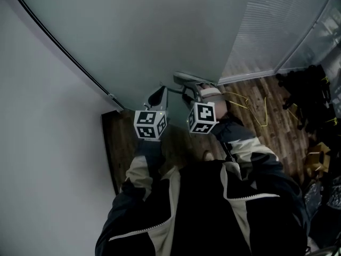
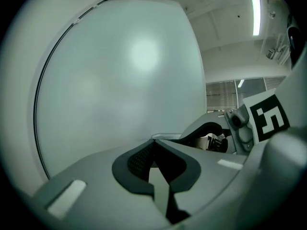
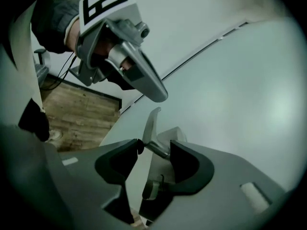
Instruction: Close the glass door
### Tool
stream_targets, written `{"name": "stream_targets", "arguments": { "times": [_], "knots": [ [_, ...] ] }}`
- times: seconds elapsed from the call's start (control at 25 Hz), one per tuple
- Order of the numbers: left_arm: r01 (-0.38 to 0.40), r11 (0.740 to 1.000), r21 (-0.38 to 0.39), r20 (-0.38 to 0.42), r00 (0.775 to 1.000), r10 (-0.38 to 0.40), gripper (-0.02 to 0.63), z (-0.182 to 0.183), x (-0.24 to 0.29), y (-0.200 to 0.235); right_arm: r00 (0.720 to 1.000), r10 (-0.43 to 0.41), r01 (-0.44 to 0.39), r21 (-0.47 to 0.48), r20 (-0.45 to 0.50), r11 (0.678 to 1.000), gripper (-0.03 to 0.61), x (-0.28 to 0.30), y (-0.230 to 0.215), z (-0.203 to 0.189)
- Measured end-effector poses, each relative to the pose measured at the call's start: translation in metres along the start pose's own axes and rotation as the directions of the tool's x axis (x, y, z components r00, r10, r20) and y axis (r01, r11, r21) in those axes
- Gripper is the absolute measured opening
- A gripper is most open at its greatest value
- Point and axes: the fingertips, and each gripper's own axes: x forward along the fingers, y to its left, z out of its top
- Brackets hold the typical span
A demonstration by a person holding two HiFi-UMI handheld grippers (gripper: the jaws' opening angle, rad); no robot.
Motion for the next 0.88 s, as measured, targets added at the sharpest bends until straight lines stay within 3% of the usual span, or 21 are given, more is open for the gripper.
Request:
{"name": "stream_targets", "arguments": {
  "times": [0.16, 0.4, 0.44, 0.48, 0.52, 0.88],
  "knots": [
    [0.018, 1.000, 0.012, -0.009, 1.000, -0.018, 0.000, -0.008, 0.001, -0.009, 0.997, 0.033, -0.040, -0.101, -0.075, 0.994, 0.293, 0.017, 0.011, -0.001],
    [0.031, 0.999, 0.018, -0.016, 0.999, -0.031, 0.000, -0.013, -0.006, -0.007, 0.993, -0.017, 0.000, -0.147, -0.120, 0.989, 0.305, 0.028, 0.005, 0.005],
    [0.030, 0.999, 0.017, -0.013, 0.999, -0.030, 0.000, -0.010, -0.007, -0.004, 0.991, -0.032, 0.011, -0.157, -0.131, 0.987, 0.290, 0.028, 0.002, 0.005],
    [0.029, 0.999, 0.016, -0.010, 1.000, -0.029, 0.000, -0.009, -0.008, -0.002, 0.989, -0.047, 0.022, -0.172, -0.143, 0.985, 0.193, 0.028, 0.001, 0.005],
    [0.030, 0.999, 0.016, -0.008, 1.000, -0.030, 0.000, -0.008, -0.008, 0.000, 0.986, -0.062, 0.033, -0.187, -0.154, 0.982, 0.163, 0.030, 0.001, 0.004],
    [0.084, 0.996, 0.021, -0.023, 0.996, -0.084, 0.000, -0.019, -0.006, 0.001, 0.976, -0.116, 0.081, -0.186, -0.185, 0.979, 0.153, 0.045, -0.003, -0.006]
  ]
}}
